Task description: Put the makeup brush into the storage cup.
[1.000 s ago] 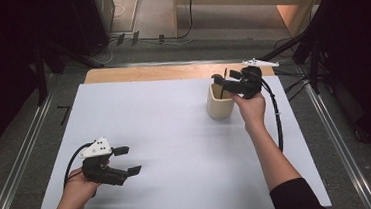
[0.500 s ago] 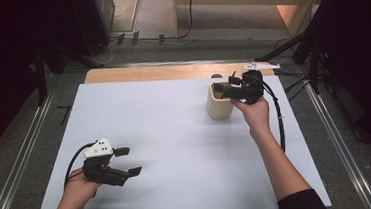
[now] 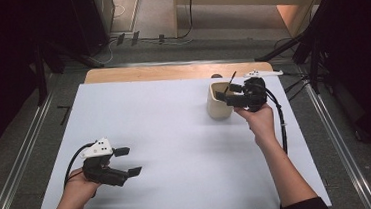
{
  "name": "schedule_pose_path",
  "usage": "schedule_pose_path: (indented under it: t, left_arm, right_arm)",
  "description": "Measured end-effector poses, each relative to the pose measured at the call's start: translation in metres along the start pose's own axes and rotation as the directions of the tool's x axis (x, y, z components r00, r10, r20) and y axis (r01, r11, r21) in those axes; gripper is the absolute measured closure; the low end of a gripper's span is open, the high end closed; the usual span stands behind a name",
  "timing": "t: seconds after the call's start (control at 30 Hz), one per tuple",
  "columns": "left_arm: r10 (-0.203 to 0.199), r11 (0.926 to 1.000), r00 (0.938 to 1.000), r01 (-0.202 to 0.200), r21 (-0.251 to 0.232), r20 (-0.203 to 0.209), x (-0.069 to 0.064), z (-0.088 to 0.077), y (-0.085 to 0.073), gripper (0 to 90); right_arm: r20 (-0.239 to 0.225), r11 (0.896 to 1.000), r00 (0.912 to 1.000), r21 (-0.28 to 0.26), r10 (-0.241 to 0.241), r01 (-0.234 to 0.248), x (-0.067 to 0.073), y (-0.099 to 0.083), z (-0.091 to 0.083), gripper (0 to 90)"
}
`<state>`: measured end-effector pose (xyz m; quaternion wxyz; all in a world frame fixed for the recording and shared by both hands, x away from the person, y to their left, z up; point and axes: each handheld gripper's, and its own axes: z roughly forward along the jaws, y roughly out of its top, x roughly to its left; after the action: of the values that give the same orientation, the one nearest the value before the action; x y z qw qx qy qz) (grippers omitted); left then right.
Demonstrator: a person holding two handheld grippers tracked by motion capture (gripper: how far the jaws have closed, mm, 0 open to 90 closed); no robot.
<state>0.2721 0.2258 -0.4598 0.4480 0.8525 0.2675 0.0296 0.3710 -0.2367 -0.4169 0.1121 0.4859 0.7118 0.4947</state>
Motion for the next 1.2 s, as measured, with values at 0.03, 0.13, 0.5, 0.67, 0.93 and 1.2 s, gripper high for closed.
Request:
schedule_pose_path:
  t: [0.03,0.13,0.5,0.67,0.93,1.2]
  left_arm:
    - [-0.001,1.0000,1.0000,0.001,0.003,0.000,0.000,0.000,0.000,16.7]
    - [0.001,1.0000,1.0000,-0.001,0.008,-0.001,0.000,0.000,0.000,16.7]
    - [-0.001,1.0000,1.0000,0.001,0.006,0.001,0.000,0.000,0.000,16.7]
    - [-0.001,0.9999,1.0000,0.001,0.010,0.001,0.000,-0.001,0.000,16.7]
    - [-0.004,1.0000,1.0000,0.004,0.005,0.002,0.000,0.000,0.000,16.7]
    - [-0.002,1.0000,1.0000,0.002,0.010,0.001,0.000,0.000,0.000,16.7]
  right_arm:
    - [-0.007,1.000,0.9999,-0.001,-0.008,0.008,0.000,-0.001,-0.001,22.7]
    - [-0.042,1.000,0.9991,0.010,-0.007,0.008,0.001,-0.003,-0.003,23.2]
    - [-0.111,0.999,0.9930,0.021,-0.040,0.043,0.017,-0.009,-0.008,22.1]
    - [-0.135,0.998,0.9896,0.040,-0.047,0.053,0.024,-0.017,-0.008,22.1]
    - [-0.144,0.994,0.9851,0.045,-0.094,0.101,0.034,-0.028,-0.008,21.9]
    - [-0.147,0.985,0.9772,0.051,-0.153,0.162,0.046,-0.039,-0.005,21.3]
